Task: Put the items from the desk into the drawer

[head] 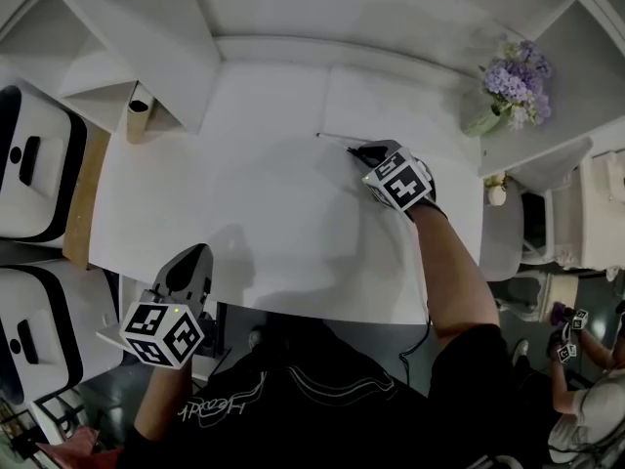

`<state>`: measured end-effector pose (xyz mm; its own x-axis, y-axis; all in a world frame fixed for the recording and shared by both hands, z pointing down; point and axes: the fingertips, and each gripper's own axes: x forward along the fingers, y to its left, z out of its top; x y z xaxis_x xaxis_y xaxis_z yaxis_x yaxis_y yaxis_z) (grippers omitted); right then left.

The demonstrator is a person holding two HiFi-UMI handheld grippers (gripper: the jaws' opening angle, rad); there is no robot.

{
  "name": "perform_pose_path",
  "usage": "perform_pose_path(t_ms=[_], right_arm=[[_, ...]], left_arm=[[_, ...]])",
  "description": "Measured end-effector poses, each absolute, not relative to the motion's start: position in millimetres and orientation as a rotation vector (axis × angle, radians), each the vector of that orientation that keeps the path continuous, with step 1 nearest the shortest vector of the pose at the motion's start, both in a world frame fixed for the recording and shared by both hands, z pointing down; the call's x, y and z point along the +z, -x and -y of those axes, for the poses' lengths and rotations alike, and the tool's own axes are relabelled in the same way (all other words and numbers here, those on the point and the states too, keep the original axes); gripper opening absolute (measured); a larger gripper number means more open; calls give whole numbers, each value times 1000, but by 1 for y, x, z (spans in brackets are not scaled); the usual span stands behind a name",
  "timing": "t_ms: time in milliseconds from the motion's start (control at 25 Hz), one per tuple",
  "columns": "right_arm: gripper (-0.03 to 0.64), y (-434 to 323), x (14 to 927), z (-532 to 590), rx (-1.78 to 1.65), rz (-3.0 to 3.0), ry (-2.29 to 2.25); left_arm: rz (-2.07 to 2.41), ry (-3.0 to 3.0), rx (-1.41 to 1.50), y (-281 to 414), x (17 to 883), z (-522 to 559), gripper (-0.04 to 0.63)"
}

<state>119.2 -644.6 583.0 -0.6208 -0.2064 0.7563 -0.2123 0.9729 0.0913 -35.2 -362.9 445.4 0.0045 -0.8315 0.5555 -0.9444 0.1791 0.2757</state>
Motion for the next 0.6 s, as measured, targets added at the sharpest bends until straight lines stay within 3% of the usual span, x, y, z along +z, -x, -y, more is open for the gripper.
perform_pose_path(t_ms=[280, 600], right_arm=[[71, -111, 554, 598, 226, 2329, -400], [69, -79, 496, 471, 395, 2457, -377]], left_arm=[[1817, -1764, 183, 38, 416, 363, 20], [1799, -1812, 127, 55, 395, 298, 21]])
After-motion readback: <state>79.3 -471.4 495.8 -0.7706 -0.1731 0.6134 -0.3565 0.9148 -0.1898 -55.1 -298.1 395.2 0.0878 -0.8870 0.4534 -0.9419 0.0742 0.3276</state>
